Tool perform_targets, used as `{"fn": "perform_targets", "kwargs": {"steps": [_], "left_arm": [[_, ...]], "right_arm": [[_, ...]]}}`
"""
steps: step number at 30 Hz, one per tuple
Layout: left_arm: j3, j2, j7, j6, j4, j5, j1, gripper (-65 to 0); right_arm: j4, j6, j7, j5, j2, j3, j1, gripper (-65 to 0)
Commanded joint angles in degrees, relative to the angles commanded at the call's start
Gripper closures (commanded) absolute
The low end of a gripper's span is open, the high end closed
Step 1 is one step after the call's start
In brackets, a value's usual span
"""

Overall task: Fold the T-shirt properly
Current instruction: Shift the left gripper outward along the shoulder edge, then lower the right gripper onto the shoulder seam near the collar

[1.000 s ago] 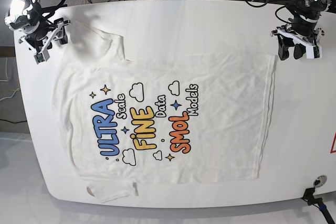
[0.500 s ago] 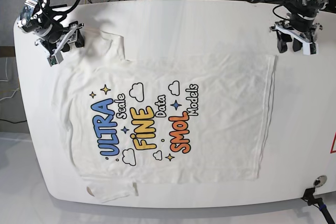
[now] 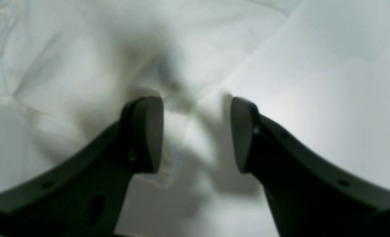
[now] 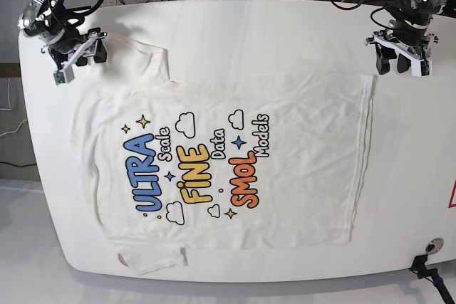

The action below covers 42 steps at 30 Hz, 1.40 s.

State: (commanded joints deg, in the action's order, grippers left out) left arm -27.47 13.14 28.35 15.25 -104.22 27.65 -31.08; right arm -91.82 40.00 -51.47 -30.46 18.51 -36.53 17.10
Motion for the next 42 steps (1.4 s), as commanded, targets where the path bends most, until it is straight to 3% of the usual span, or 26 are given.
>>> {"fn": "perform_targets", "kwargs": {"steps": [4, 11, 14, 21, 42], "left_arm": [[0.0, 0.0, 0.0, 0.0, 0.0, 0.0, 0.1, -28.4], [0.0, 0.1, 0.0, 0.0, -0.1, 0.0, 0.3, -28.6], [0.2, 0.1, 0.0, 0.0, -0.1, 0.0, 0.3, -28.6], [0.2, 0.1, 0.0, 0.0, 0.0, 0.0, 0.4, -28.6], [0.3, 0.1, 0.0, 0.0, 0.1, 0.0, 0.4, -28.7]], "right_arm": [[0.0, 0.00, -0.3, -3.8, 0.0, -0.3, 0.6, -31.4], [0.1, 0.00, -6.1, -14.1, -1.6, -8.9, 1.6, -31.4], [0.1, 0.00, -9.2, -14.3, -2.0, -12.0, 1.6, -31.4], [0.1, 0.00, -16.4, -14.3, -7.5, -18.0, 1.6, -31.4], [0.1, -0.22, -20.6, -14.2, -13.9, -16.3, -1.8, -31.4]]}}
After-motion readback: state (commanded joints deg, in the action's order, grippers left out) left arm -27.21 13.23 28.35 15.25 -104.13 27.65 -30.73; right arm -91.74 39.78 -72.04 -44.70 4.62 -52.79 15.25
